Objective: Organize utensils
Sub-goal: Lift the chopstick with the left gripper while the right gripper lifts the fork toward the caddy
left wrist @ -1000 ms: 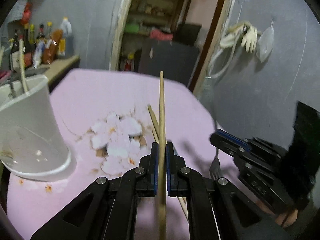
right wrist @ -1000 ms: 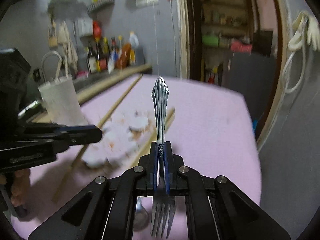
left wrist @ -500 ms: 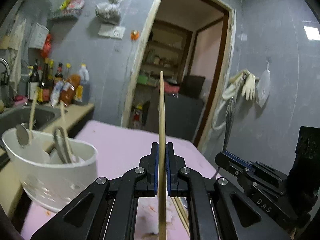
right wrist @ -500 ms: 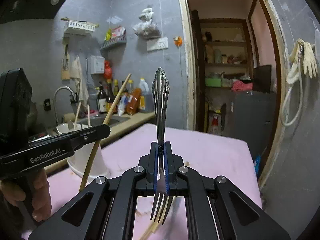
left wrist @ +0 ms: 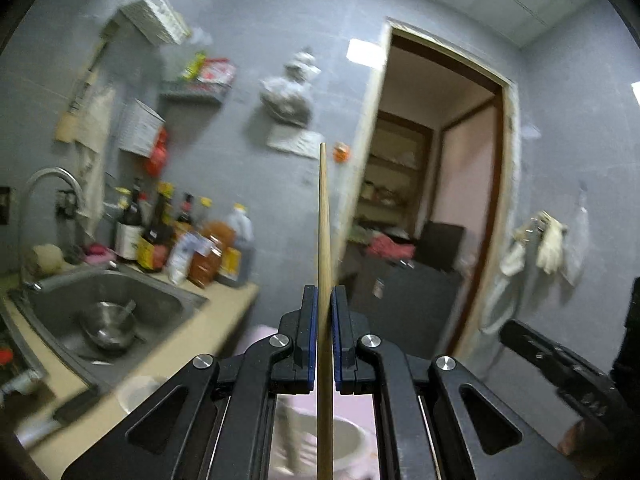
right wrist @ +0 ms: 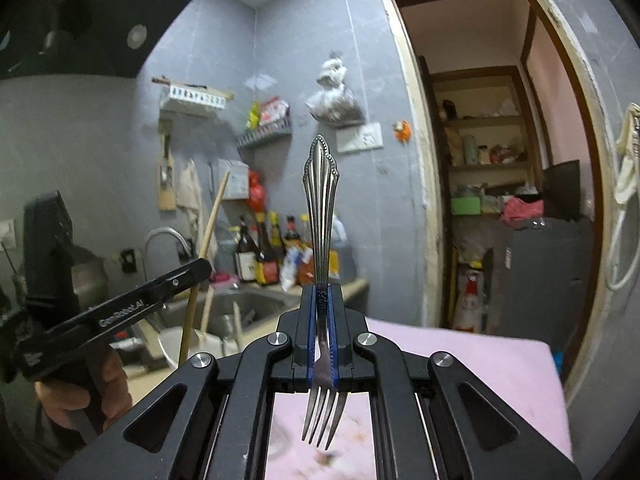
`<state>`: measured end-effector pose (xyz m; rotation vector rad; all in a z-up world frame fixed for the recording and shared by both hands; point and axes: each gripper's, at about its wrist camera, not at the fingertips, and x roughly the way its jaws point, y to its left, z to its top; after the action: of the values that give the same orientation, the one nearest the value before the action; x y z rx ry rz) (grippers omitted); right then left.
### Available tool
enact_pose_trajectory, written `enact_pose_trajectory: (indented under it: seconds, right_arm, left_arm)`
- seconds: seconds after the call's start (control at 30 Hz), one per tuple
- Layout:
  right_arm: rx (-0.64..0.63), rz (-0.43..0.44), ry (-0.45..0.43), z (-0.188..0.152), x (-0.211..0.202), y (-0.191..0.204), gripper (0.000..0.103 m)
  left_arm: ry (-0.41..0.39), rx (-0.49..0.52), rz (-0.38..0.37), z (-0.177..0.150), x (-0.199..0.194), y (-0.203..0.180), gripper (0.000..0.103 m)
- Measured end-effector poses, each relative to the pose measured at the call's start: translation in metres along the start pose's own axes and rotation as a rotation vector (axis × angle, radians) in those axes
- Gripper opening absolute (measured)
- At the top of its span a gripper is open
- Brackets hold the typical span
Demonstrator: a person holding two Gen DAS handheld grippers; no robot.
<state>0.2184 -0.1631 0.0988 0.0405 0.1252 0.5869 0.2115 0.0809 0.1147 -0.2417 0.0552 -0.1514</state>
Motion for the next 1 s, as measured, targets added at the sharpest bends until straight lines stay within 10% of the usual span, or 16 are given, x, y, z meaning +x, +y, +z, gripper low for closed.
enact_pose_trajectory:
  seconds: [0.43,1.0]
  right_arm:
    - [0.001,0.078,-0.047,-0.001,0.067,0.044,0.003]
    - [-0.023,0.053,0.05,-0.05,0.097,0.049,0.003]
  left_arm:
    - [-0.081,-0.072,0.173,0.002,0.021,0.089,0.004]
    - [-0.042,-0.067,0.189,-0.051,0.025,0.088,0.005]
